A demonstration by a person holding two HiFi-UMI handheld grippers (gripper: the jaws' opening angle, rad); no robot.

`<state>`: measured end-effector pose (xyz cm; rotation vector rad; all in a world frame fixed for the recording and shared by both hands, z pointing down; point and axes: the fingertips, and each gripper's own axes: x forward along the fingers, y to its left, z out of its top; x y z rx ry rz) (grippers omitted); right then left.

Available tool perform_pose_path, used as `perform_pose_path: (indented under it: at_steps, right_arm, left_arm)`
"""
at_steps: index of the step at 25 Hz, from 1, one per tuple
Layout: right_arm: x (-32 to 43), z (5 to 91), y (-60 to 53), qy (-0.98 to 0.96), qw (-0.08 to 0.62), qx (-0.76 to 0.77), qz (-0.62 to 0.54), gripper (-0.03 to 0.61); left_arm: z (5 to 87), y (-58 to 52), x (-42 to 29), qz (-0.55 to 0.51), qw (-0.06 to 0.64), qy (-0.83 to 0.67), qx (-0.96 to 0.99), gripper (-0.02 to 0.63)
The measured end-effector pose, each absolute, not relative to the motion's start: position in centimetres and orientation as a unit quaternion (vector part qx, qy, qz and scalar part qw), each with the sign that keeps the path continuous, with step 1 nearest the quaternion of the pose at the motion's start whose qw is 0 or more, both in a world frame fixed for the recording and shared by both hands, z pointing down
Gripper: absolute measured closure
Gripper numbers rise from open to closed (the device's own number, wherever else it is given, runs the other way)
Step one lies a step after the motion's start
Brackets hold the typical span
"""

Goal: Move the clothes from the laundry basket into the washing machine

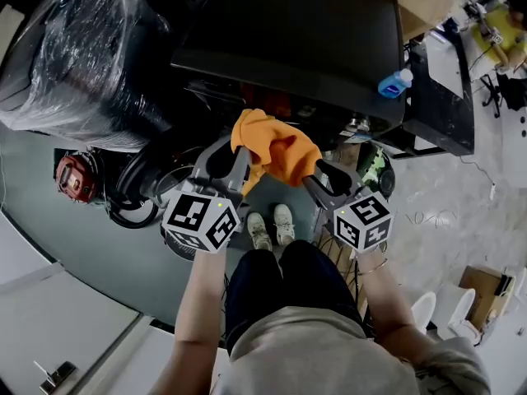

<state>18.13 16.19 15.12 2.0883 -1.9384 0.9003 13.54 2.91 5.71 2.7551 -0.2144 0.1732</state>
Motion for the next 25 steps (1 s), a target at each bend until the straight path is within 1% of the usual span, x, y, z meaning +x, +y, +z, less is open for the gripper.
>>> perform_pose_path:
  at_steps: [5, 11, 12, 13, 14, 15, 16, 20, 25]
  right_arm:
    - [16.1, 21.6, 16.1, -0.628, 0.090, 0.688, 0.353, 0.301]
    - [14.6, 29.7, 14.0, -0.594, 0.083, 0.703, 0.382, 0.250]
    - [14.5, 31.1, 13.7, -0.591, 0.085, 0.702, 0.387, 0.231]
    - [14.4, 32.6, 13.4, -0.588, 0.090, 0.701, 0.394, 0.195]
    - [14.3, 34.1, 13.2, -0.585, 0.096, 0.699, 0.399, 0.121]
    - [14.3, 35.5, 12.9, -0.584, 0.105, 0.698, 0.402, 0.076]
    - [14.2, 36.8, 12.6, -0.584, 0.113, 0.697, 0.401, 0.059]
    - [14.5, 41.7, 10.3, -0.593, 0.120, 0.701, 0.378, 0.015]
    - [15.7, 46.5, 7.2, -0.590, 0.093, 0.723, 0.348, 0.012]
  left_arm:
    - [10.9, 2.7, 14.6, 0.086, 0.214, -0.063, 0.971, 0.592]
    - [19.4, 2.1, 14.4, 0.109, 0.254, -0.069, 0.959, 0.592]
    - [20.7, 2.0, 14.3, 0.110, 0.260, -0.073, 0.957, 0.593]
    - [22.0, 1.8, 14.2, 0.112, 0.266, -0.076, 0.955, 0.593]
    - [23.3, 1.7, 14.1, 0.113, 0.272, -0.079, 0.952, 0.592]
    - [24.5, 1.6, 14.1, 0.114, 0.279, -0.080, 0.950, 0.592]
    - [25.7, 1.6, 14.0, 0.115, 0.286, -0.081, 0.948, 0.594]
    - [29.3, 1.5, 14.7, 0.107, 0.311, -0.070, 0.942, 0.594]
    - [32.3, 1.1, 15.8, 0.079, 0.342, -0.048, 0.935, 0.594]
